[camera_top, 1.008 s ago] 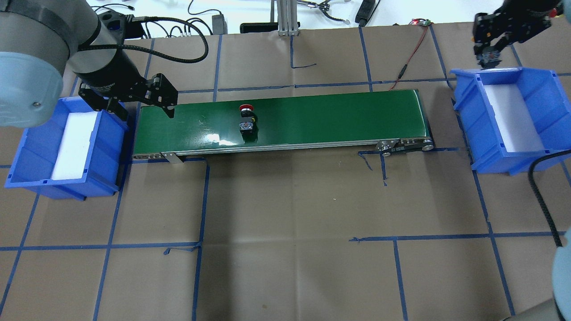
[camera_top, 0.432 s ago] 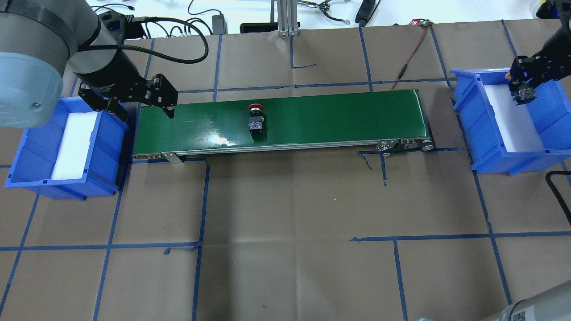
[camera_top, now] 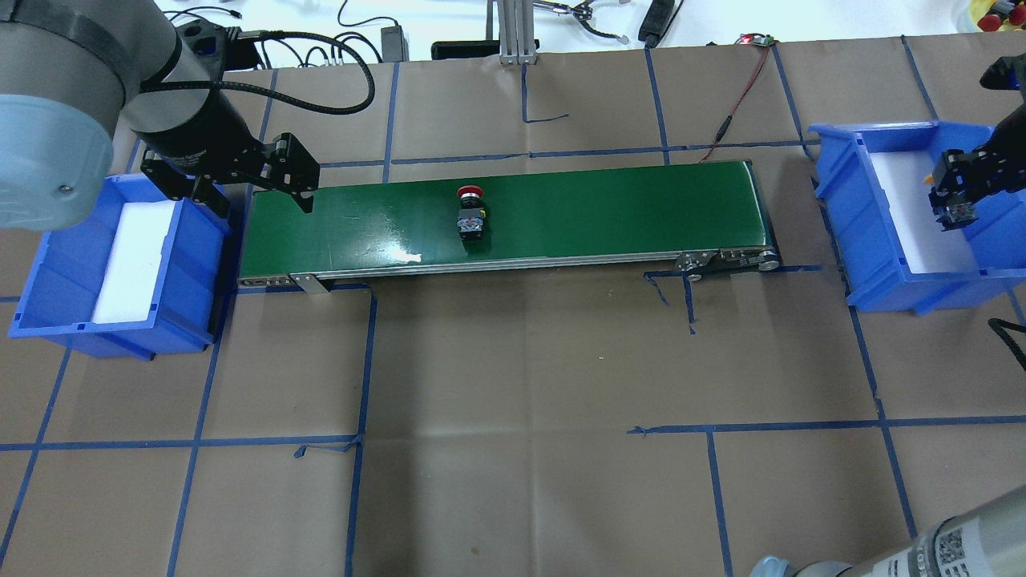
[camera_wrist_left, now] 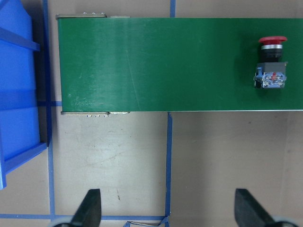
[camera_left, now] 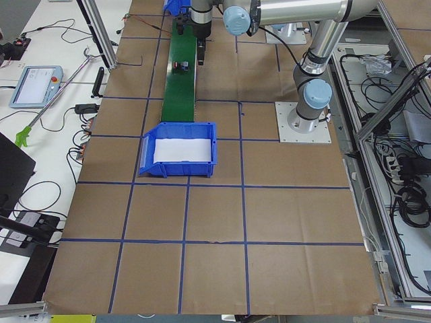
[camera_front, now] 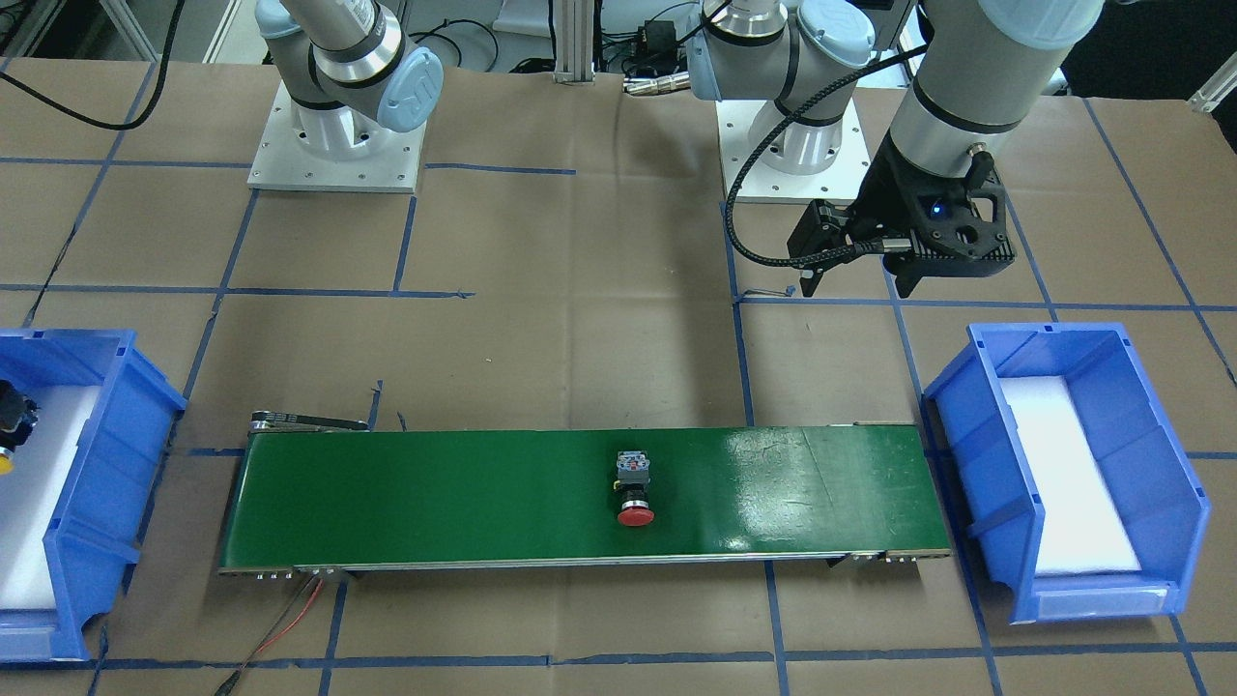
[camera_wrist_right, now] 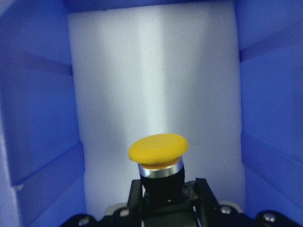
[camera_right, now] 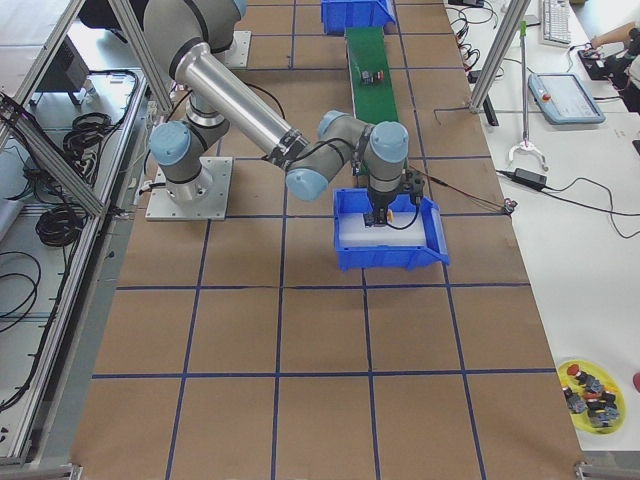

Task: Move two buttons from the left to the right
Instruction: 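Carry the yellow button with the right gripper into the empty blue bin, then release the yellow button in the bin and raise the right gripper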

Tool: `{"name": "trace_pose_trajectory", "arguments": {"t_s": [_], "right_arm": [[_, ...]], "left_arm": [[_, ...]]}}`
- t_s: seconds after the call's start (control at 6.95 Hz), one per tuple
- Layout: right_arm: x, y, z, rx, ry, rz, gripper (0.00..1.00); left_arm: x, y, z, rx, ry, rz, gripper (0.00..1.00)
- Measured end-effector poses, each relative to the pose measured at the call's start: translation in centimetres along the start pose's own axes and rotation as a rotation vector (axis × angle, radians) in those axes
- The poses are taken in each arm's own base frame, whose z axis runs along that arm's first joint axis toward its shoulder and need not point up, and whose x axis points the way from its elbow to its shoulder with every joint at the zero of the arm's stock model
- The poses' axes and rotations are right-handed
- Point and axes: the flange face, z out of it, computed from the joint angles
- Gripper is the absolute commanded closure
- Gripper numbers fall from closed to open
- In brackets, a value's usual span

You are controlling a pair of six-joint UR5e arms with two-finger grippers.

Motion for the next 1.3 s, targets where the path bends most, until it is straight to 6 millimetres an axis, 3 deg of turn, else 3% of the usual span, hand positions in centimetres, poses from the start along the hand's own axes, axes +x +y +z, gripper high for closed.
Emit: {"name": "trace_pose_trajectory", "arguments": {"t_s": [0.14,0.43,0.58,0.72,1.01,1.3], "right_arm": [[0.3,0.1,2.1,-0.008,-0.004,-0.002,0.97],[-0.1,0.6,4.2,-0.031,-0.014,-0.004,0.95],[-0.4,1.2,4.9,-0.045,-0.021,-0.001,0.77],[-0.6,1.5,5.4,-0.056,-0.026,0.000,0.17],[-0.7,1.5,5.2,-0.050,-0.034,0.004,0.01],[-0.8,0.5,3.9,-0.007,-0.064,0.007,0.01]], "left_arm": [[0.0,0.0,0.0,0.000,0.000,-0.001,0.00],[0.0,-0.1,0.0,0.000,0.000,-0.001,0.00],[0.0,-0.1,0.0,0.000,0.000,-0.002,0.00],[0.0,-0.1,0.0,0.000,0.001,-0.002,0.00],[0.0,-0.1,0.0,0.000,0.001,-0.004,0.00],[0.0,0.0,0.0,0.001,0.002,-0.004,0.00]]}}
